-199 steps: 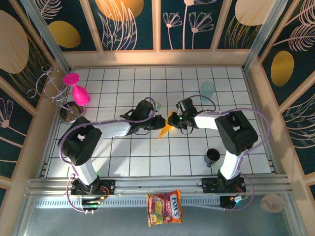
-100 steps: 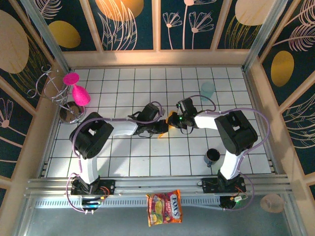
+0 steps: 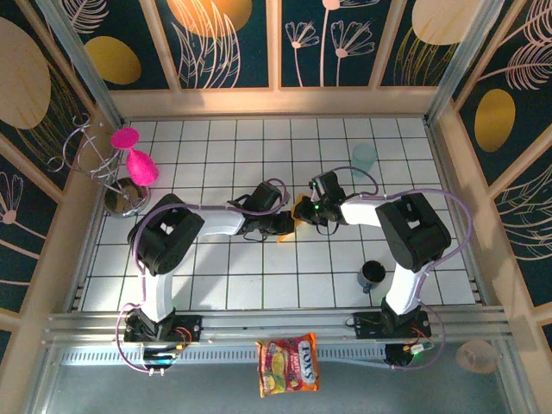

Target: Fold a paper plane with a square sheet of paper (pick it up from the middle)

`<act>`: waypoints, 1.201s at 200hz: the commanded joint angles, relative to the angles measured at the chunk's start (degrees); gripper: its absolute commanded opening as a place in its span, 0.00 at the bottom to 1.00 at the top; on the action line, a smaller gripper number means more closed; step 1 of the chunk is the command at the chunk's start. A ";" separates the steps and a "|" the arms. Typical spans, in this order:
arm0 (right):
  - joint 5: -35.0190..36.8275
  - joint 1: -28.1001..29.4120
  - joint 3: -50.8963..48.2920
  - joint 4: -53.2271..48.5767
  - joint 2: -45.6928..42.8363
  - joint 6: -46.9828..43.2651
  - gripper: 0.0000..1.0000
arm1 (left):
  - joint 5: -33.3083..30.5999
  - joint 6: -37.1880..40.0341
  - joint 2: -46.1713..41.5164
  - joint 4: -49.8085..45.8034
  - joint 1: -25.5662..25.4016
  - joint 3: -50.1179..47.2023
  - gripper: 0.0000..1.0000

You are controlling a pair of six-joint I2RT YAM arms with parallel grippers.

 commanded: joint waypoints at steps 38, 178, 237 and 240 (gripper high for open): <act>5.27 -0.33 -0.38 -5.83 4.70 -1.07 0.13 | -0.63 2.36 -1.39 -6.62 -0.13 -4.81 0.00; 4.15 1.68 1.17 -6.62 4.67 -0.23 0.13 | -11.61 8.83 -18.24 -24.63 -0.11 -9.52 0.00; 0.89 3.96 1.78 -5.28 5.02 1.23 0.12 | -10.95 2.89 -19.86 -9.48 -0.01 -7.93 0.02; 0.36 4.00 1.72 -5.04 5.06 1.36 0.13 | -10.59 2.50 -19.03 -9.03 0.00 -7.66 0.02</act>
